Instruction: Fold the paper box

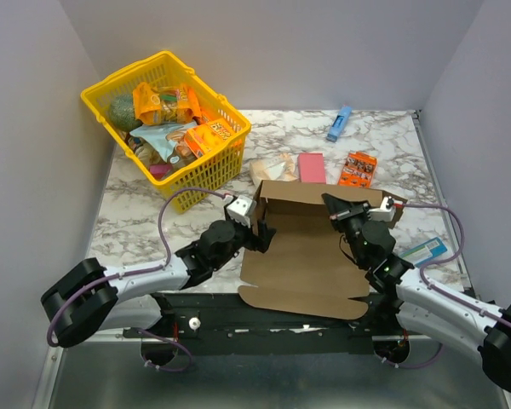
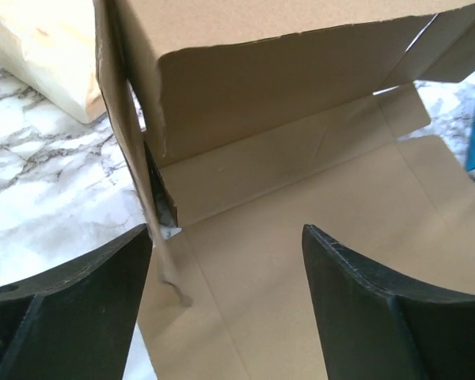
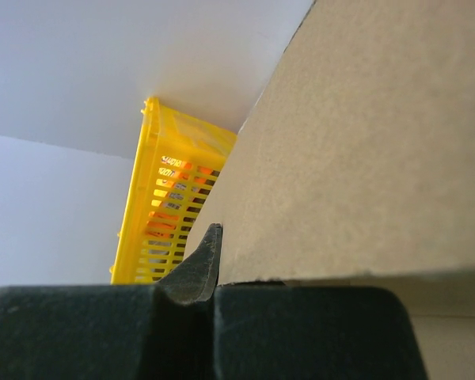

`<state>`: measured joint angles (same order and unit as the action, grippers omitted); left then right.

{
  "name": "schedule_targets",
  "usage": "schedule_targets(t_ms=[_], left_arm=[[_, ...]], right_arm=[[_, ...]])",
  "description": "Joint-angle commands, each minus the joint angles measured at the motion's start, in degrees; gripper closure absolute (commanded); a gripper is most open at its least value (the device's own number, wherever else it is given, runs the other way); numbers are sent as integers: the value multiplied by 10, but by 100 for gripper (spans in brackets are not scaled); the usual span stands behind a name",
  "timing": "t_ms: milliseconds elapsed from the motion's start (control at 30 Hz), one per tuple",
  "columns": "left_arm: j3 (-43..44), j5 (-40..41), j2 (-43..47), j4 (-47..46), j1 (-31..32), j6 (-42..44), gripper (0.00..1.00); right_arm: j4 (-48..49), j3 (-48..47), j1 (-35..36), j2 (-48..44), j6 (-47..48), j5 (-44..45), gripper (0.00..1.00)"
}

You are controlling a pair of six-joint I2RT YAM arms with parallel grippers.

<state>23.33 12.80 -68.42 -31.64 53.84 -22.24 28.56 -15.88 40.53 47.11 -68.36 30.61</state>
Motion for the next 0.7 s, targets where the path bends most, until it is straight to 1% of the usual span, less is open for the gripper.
schedule_targets(t_ms=[0, 67, 100, 233, 267, 367, 400, 433, 533, 600, 667], left_arm=[[-33, -15, 78, -6, -8, 22, 9], [-41, -15, 126, 27, -16, 28, 2], [-50, -17, 142, 39, -19, 29, 1], [-88, -23, 237, 84, -49, 25, 1], [-99, -21, 279, 86, -65, 15, 1], [-132, -30, 343, 90, -102, -11, 1], [-138, -31, 349, 93, -129, -18, 1], [-137, -30, 349, 105, -138, -25, 1], [-114, -33, 313, 123, -164, -31, 2], [-95, -23, 263, 123, -168, -33, 2], [-86, -24, 214, 99, -171, -28, 2]], right_arm=[[-90, 22, 5, -12, 37, 8, 99], [-93, 22, 5, -19, 38, 8, 99], [-95, 22, 5, -21, 38, 8, 100], [-99, 21, 6, -26, 38, 9, 100], [-99, 21, 5, -28, 38, 9, 99], [-99, 22, 4, -32, 39, 7, 100], [-99, 22, 4, -32, 39, 8, 100], [-99, 21, 5, -32, 39, 6, 100], [-97, 18, 5, -26, 41, 3, 99], [-96, 17, 4, -25, 39, 2, 100], [-95, 17, 5, -23, 38, 2, 100]])
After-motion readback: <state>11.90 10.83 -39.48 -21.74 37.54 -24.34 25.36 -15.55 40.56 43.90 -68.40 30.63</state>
